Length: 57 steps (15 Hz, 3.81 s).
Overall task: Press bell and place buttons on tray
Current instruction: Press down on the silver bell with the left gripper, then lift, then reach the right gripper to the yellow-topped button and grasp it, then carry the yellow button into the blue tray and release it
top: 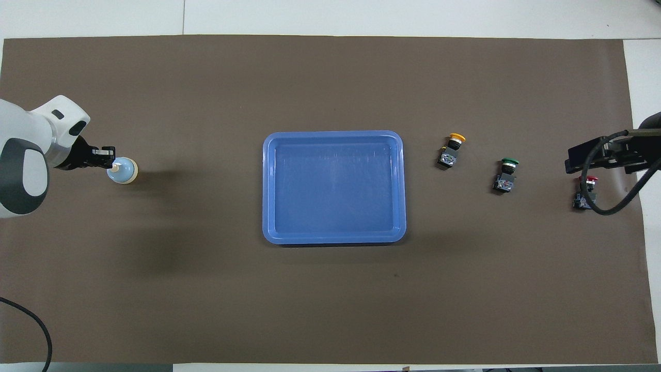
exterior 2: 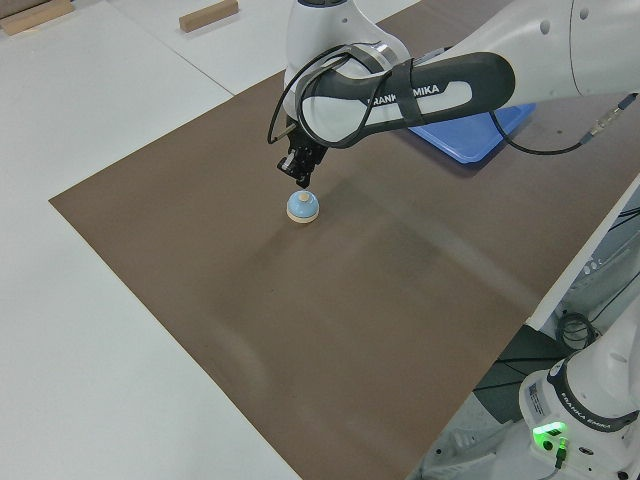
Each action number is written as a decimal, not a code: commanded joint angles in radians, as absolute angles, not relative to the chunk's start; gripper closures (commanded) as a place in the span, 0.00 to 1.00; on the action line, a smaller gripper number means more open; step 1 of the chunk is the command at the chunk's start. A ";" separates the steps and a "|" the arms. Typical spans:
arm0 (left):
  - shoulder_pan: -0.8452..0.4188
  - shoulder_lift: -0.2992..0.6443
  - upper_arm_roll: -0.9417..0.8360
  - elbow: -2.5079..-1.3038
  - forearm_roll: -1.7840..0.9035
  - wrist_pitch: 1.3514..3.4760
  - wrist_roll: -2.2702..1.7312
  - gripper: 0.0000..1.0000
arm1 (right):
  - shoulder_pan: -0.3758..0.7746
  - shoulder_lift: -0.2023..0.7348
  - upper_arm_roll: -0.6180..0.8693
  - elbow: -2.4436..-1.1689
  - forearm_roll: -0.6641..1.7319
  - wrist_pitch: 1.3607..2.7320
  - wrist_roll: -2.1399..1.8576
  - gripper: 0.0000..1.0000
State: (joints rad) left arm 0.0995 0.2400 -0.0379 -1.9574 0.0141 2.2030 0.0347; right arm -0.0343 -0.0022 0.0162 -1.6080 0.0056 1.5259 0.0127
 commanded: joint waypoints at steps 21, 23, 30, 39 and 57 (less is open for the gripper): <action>0.052 0.002 -0.051 -1.707 0.021 1.559 0.015 0.00 | -0.041 -0.028 0.028 -1.632 -0.006 1.512 -0.002 0.00; 0.040 -0.006 -0.054 -1.712 0.021 1.549 0.012 0.00 | -0.038 -0.029 0.028 -1.643 -0.006 1.523 0.026 0.00; -0.037 -0.022 -0.015 -1.710 0.018 1.539 -0.028 0.00 | 0.049 -0.023 0.028 -1.768 -0.006 1.710 0.250 0.00; -0.032 -0.003 -0.015 -1.663 0.005 1.517 -0.032 0.00 | 0.143 0.289 0.026 -1.839 -0.009 2.132 0.558 0.00; -0.037 -0.014 -0.028 -1.664 0.006 1.540 -0.054 0.00 | 0.159 0.429 0.023 -1.867 -0.015 2.319 0.611 1.00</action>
